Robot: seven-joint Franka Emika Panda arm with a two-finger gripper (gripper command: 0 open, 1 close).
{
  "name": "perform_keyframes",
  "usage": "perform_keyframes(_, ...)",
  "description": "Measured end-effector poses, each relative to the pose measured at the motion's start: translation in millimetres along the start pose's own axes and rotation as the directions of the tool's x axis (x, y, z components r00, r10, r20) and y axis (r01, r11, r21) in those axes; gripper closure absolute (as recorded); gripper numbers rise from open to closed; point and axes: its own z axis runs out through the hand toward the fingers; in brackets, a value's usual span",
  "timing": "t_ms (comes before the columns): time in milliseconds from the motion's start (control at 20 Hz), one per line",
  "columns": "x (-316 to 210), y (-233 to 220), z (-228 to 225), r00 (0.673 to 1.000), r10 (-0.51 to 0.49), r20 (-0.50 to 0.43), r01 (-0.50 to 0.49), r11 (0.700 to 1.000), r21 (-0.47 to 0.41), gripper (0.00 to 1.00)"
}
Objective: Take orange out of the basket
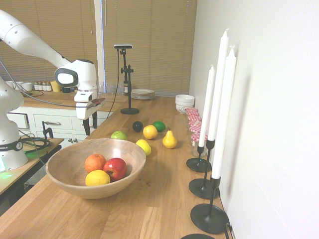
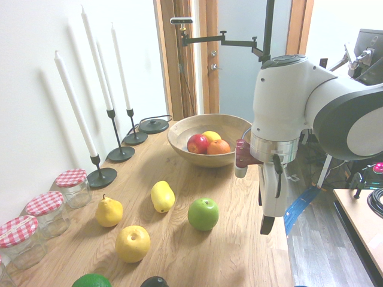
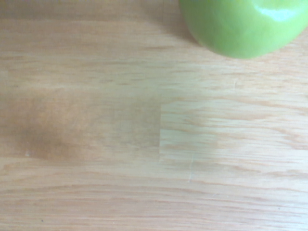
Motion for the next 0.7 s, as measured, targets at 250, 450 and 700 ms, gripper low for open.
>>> perform_keyframes(250, 2, -3, -5, 1.0, 0.002, -0.007, -0.002, 1.0, 0.009, 0.0)
perform_keyframes(450, 23, -12, -41, 0.999, 0.026, -0.04, -0.024, 0.998, 0.05, 0.0)
perform_keyframes(700, 68, -8, -101, 0.992, 0.092, -0.082, -0.084, 0.992, 0.095, 0.0)
